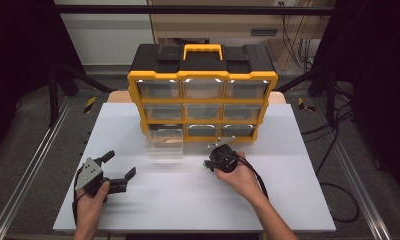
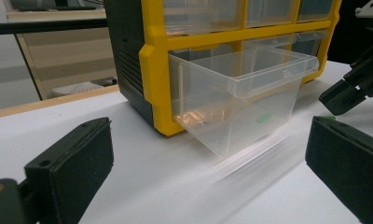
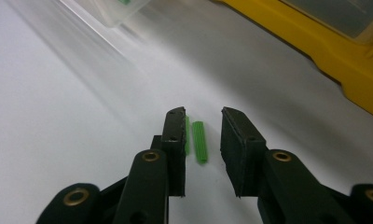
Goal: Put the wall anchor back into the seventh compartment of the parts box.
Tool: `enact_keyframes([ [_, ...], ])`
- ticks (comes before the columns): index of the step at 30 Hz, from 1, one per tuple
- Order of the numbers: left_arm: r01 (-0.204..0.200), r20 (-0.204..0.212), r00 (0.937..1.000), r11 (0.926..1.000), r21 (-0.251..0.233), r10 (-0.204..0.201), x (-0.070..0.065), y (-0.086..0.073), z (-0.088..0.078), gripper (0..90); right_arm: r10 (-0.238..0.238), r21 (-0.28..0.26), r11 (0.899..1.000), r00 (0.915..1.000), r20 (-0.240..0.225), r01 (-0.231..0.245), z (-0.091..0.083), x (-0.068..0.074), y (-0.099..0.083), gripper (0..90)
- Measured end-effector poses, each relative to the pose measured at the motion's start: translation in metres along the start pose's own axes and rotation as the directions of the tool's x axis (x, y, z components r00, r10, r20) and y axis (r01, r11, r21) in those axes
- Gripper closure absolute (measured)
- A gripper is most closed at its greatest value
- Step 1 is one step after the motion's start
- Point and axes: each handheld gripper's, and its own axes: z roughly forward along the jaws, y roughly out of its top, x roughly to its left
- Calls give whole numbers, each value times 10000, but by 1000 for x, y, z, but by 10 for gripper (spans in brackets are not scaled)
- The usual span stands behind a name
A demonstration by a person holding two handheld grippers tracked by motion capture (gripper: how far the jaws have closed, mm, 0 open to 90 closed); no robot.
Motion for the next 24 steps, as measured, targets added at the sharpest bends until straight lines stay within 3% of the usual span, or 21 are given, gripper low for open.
enact_keyframes([
  [24, -19, 8, 10000, 10000, 8, 19, 0, 0, 0, 9, -104, 245, 9996, 9997, -224, 109, 11, -5, -3, 840],
])
